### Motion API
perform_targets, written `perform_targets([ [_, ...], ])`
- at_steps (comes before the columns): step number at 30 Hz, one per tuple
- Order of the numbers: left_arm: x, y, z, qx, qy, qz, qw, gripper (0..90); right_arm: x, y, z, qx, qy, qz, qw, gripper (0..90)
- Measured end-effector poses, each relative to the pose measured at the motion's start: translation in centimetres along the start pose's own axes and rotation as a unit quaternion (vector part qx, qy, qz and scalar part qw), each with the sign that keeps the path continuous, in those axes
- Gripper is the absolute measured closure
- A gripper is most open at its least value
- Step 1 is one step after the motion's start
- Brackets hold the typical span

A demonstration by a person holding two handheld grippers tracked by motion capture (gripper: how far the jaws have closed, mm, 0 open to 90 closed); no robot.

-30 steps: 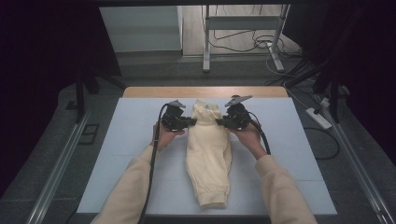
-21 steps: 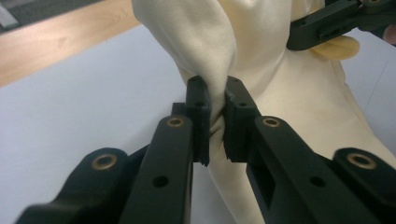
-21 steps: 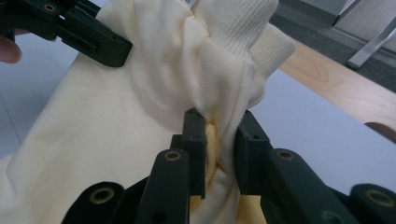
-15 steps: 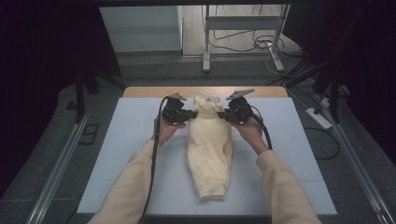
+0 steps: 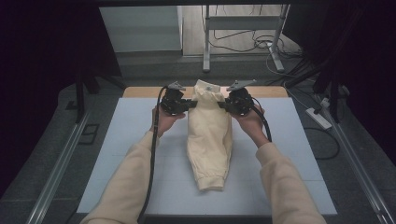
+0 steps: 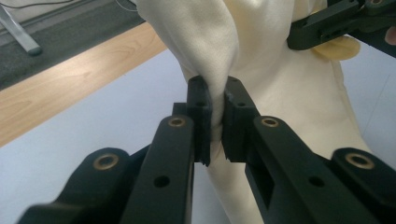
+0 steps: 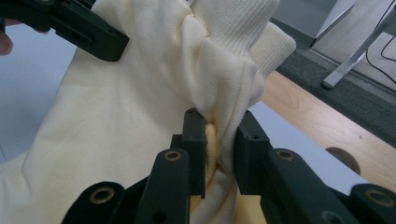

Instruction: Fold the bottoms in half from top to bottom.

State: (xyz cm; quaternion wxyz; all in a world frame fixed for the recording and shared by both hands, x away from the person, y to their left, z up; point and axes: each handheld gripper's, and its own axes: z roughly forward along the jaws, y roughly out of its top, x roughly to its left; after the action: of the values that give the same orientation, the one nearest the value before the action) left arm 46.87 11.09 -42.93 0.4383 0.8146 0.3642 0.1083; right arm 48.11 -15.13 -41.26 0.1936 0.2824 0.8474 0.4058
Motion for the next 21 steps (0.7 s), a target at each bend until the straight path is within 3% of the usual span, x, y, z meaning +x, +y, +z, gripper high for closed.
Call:
perform_targets([
  [8,0.2,-0.7,0.9,0.008,-0.005,-0.008,0.9999,82.6,0.1,-1.2,0.6,0.005,0.005,0.008,0.9999,76.1],
  [13,0.3,-0.4,0.9,0.009,-0.002,0.005,0.9999,82.7,-0.2,-1.4,0.9,0.005,0.005,0.011,0.9999,76.1],
  [16,0.9,0.6,0.2,-0.008,-0.005,0.003,0.9999,82.7,-0.6,-0.7,0.4,-0.016,-0.003,0.008,0.9998,76.2],
  [21,0.7,2.5,-1.0,-0.021,0.017,0.021,0.9994,82.8,-0.7,1.5,-0.7,-0.042,-0.022,-0.008,0.9988,76.3],
])
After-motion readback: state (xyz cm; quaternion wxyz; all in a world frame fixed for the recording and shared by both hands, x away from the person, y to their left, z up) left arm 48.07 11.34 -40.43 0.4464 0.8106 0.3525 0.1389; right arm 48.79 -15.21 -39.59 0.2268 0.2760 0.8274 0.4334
